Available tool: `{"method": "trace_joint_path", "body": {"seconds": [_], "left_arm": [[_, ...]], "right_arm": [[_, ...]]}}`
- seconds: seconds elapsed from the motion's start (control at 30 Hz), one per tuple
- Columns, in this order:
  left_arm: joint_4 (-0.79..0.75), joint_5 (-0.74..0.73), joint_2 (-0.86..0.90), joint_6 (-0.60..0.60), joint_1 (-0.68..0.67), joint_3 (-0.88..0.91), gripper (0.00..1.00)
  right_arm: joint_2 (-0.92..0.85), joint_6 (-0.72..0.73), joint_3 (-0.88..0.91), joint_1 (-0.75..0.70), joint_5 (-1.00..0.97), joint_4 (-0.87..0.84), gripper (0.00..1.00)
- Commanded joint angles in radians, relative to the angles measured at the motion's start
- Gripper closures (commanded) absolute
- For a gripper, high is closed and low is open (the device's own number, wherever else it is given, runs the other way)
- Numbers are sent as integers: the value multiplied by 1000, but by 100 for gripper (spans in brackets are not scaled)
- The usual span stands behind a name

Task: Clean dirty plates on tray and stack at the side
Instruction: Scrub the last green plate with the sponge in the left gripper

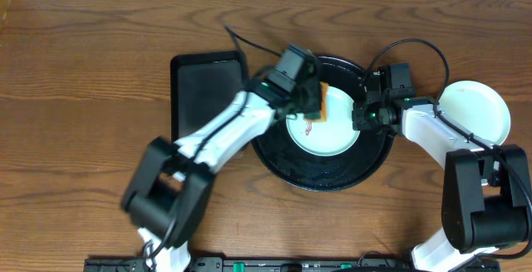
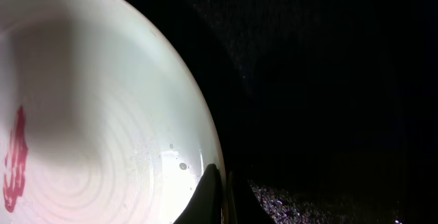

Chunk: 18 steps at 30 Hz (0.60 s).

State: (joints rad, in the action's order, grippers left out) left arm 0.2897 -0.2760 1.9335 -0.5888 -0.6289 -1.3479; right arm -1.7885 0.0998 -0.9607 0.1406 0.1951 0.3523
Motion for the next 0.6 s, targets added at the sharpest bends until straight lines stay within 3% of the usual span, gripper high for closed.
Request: {"method": "trace_joint_path", "body": {"seconds": [0.0, 0.2, 0.57], "left_arm": [[-40, -35, 68, -84, -19, -2, 93], [-56, -39, 176, -105, -21, -2, 93], [317, 448, 188, -63, 32, -68, 93]], "right_arm": [[14, -19, 7, 18, 5, 10, 99], [14, -19, 7, 18, 5, 10, 99], [14, -19, 7, 18, 5, 26, 99]]}}
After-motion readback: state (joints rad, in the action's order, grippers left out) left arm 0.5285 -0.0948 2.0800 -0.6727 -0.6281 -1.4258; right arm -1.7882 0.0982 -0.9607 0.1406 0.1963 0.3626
